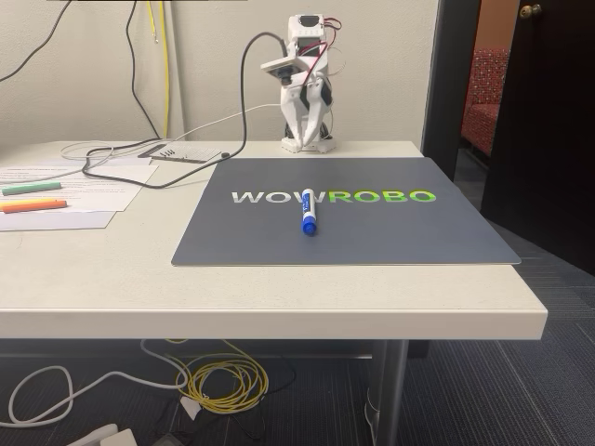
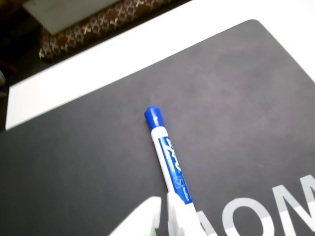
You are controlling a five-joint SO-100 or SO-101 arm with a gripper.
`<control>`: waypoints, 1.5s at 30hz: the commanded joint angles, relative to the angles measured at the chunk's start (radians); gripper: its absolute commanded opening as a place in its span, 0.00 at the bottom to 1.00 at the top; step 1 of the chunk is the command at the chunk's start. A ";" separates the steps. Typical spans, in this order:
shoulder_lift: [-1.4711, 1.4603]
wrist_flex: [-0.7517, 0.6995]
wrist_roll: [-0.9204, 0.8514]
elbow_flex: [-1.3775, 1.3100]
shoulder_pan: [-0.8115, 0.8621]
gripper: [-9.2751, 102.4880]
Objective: Pick up the blue marker.
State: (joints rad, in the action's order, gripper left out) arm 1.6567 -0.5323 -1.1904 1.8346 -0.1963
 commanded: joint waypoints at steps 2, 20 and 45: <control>-0.014 -0.017 -0.043 -0.054 -0.020 0.08; -0.152 -0.008 -0.166 -0.054 -0.058 0.11; -0.330 0.127 -0.264 -0.166 -0.017 0.25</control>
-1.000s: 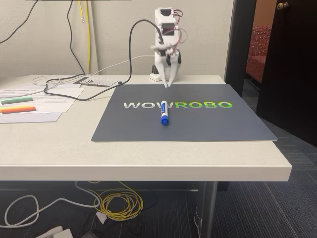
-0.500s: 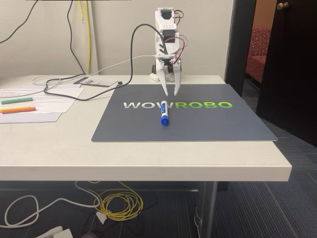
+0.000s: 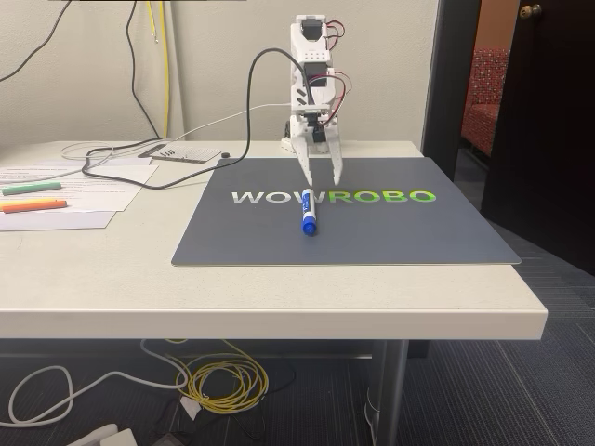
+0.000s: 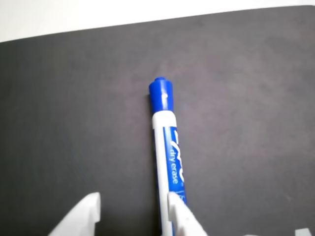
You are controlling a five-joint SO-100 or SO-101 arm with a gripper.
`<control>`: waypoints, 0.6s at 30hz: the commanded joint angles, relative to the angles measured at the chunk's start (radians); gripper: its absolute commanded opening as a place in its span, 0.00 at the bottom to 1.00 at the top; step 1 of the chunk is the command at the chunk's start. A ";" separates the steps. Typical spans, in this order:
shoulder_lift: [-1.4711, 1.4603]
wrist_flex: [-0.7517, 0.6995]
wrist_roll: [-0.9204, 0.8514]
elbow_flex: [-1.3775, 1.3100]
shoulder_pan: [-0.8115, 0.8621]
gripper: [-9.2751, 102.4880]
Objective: Pick up the blue marker.
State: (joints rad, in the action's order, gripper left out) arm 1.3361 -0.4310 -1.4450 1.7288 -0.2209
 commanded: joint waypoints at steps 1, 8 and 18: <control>-0.021 0.026 -0.012 -0.071 0.008 0.25; -0.074 0.043 -0.034 -0.124 0.014 0.25; -0.112 0.095 -0.089 -0.152 0.060 0.30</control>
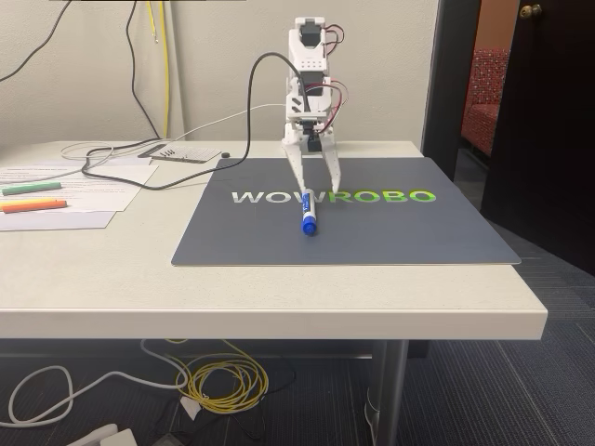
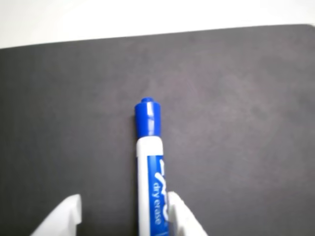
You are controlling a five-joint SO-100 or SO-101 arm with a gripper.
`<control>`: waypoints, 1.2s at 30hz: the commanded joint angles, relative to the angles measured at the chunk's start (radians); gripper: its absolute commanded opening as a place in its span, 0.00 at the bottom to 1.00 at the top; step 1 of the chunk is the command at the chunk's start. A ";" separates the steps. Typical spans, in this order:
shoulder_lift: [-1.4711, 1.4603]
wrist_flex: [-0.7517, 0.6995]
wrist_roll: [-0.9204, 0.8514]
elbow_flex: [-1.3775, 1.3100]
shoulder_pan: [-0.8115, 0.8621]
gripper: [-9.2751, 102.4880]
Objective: Pick up the blue marker.
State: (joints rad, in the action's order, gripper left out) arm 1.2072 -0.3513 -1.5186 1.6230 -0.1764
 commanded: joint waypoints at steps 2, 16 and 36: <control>0.018 0.018 -0.026 -0.046 0.025 0.30; -0.081 0.084 -0.055 -0.083 0.048 0.35; -0.209 0.114 -0.061 -0.137 0.043 0.39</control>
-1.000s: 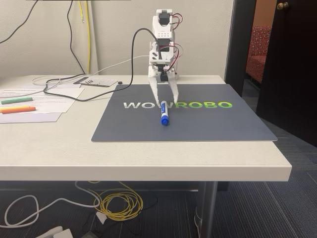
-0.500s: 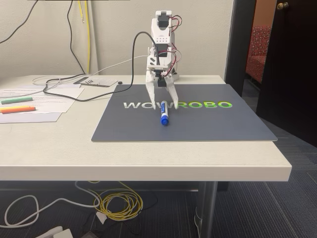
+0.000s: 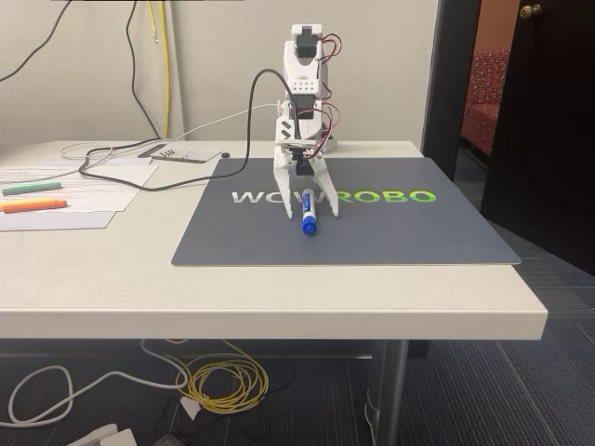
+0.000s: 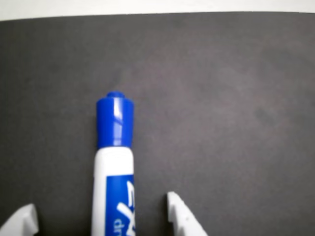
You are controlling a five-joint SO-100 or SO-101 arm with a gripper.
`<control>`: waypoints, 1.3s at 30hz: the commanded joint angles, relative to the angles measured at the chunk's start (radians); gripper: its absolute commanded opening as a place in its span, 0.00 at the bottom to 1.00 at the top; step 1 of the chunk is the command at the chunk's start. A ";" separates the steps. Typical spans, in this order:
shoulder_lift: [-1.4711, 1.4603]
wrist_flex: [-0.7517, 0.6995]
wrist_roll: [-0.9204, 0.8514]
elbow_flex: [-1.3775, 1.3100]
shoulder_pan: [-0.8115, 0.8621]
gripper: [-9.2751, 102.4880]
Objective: Pick up the blue marker.
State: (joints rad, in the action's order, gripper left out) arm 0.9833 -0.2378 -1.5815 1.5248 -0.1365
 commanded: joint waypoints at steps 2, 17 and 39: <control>0.017 -0.005 0.000 -0.038 0.003 0.39; 0.023 -0.017 0.008 -0.035 0.006 0.29; 0.058 -0.058 0.023 -0.020 0.003 0.16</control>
State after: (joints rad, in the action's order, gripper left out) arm 0.9879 -0.2853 -1.5693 1.5202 -0.1365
